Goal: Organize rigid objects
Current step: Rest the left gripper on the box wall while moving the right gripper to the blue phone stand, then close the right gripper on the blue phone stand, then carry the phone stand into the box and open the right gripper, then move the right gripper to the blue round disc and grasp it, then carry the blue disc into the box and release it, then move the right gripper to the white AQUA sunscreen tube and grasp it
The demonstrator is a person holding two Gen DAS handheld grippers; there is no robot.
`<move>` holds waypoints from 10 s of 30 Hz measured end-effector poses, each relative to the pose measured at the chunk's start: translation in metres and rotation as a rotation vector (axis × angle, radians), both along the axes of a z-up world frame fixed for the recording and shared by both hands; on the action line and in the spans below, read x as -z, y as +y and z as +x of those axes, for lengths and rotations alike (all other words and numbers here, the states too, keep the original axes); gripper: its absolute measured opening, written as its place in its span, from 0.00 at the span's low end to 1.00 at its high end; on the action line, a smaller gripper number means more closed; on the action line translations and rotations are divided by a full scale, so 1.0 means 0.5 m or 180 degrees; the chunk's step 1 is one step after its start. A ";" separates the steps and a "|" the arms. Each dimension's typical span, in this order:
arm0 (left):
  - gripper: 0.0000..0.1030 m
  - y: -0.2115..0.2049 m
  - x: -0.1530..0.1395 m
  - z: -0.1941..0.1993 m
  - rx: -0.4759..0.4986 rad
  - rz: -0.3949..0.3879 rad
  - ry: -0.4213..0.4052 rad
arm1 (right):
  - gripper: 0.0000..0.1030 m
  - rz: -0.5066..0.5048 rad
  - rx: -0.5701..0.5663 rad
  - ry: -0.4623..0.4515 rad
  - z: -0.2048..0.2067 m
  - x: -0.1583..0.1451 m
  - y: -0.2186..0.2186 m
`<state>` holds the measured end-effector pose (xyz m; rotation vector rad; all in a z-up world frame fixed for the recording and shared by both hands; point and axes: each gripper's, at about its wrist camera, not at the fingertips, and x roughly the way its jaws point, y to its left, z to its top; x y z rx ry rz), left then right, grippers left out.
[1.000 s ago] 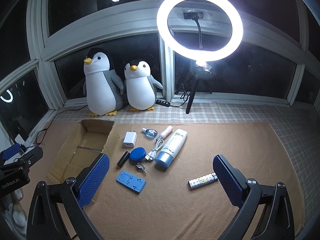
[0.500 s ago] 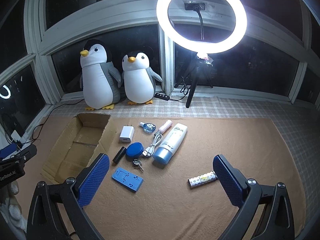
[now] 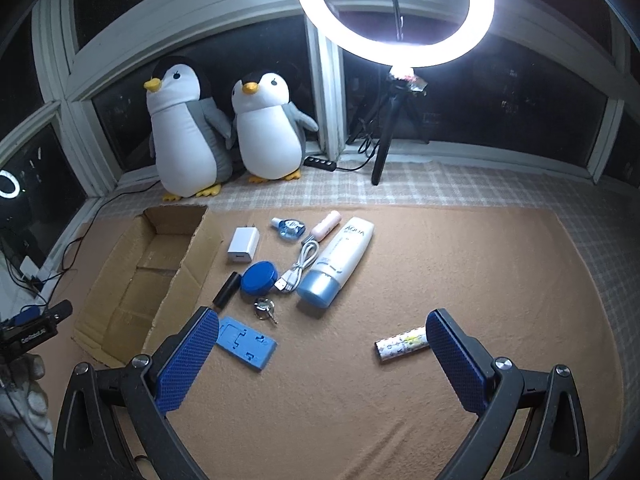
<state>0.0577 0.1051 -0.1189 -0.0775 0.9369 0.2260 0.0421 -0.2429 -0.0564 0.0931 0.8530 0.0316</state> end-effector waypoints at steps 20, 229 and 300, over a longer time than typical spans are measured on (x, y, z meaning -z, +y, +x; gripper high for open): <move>0.60 0.013 0.095 0.050 -0.0015 -0.0144 0.0385 | 0.81 -0.0232 -0.0939 0.0309 0.052 0.123 0.076; 0.15 0.008 0.144 0.069 0.0033 -0.0341 0.0451 | 0.45 -0.0098 -0.2003 0.0337 0.217 0.089 0.346; 0.15 0.010 0.144 0.068 0.0035 -0.0362 0.0442 | 0.55 0.0274 0.0165 0.0982 0.285 0.188 -0.034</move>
